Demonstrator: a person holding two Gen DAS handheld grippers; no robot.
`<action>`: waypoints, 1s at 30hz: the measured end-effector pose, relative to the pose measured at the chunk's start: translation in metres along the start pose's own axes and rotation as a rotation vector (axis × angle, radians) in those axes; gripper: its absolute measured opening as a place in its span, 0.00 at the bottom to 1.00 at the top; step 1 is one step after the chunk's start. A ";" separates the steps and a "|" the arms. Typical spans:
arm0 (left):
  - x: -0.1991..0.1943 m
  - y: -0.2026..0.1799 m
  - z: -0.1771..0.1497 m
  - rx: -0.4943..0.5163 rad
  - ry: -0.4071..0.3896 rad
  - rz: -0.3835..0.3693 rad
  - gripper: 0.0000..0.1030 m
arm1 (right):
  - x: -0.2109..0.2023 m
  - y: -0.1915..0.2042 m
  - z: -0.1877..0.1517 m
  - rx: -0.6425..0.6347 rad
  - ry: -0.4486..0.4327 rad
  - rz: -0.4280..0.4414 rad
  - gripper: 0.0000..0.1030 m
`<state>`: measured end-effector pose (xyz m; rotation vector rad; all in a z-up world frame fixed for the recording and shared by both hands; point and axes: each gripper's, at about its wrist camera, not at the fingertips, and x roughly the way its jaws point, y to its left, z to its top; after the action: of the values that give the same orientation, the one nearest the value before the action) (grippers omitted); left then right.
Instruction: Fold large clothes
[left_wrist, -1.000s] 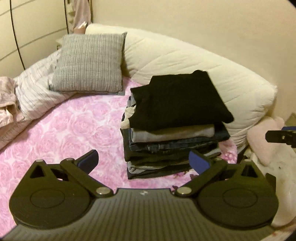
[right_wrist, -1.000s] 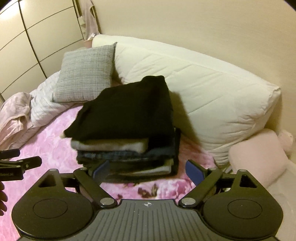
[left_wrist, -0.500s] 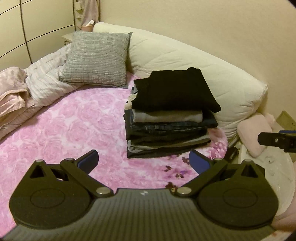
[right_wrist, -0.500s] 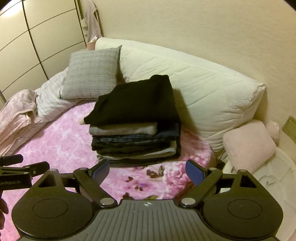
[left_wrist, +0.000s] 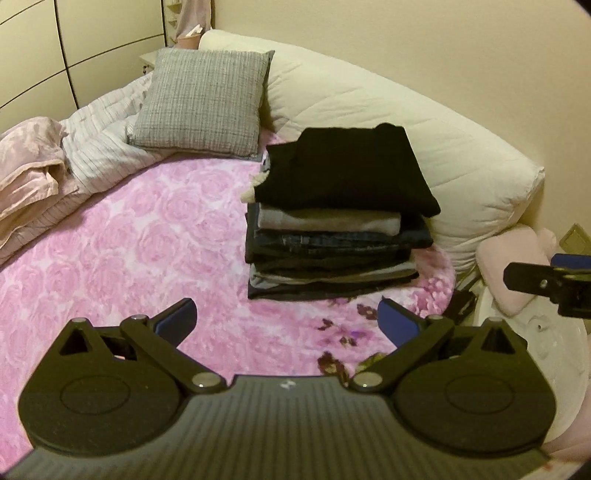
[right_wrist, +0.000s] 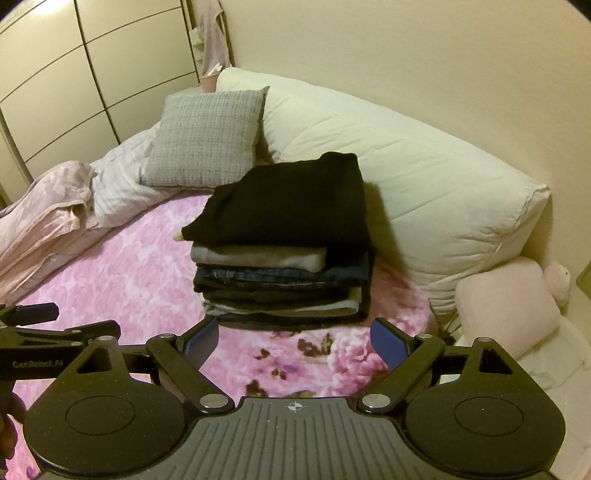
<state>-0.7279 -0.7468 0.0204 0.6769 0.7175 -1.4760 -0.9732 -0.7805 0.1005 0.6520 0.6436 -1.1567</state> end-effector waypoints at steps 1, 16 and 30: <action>0.000 -0.002 -0.001 0.004 0.003 0.002 0.99 | 0.001 -0.002 -0.001 0.004 0.003 0.007 0.84; 0.001 -0.017 -0.017 -0.004 0.042 0.028 0.99 | 0.003 -0.005 -0.017 0.004 0.047 0.026 0.84; -0.001 -0.016 -0.020 -0.007 0.035 0.039 0.99 | 0.004 0.003 -0.023 -0.009 0.071 0.022 0.84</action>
<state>-0.7438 -0.7302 0.0094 0.7095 0.7320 -1.4285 -0.9722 -0.7648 0.0827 0.6929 0.6996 -1.1141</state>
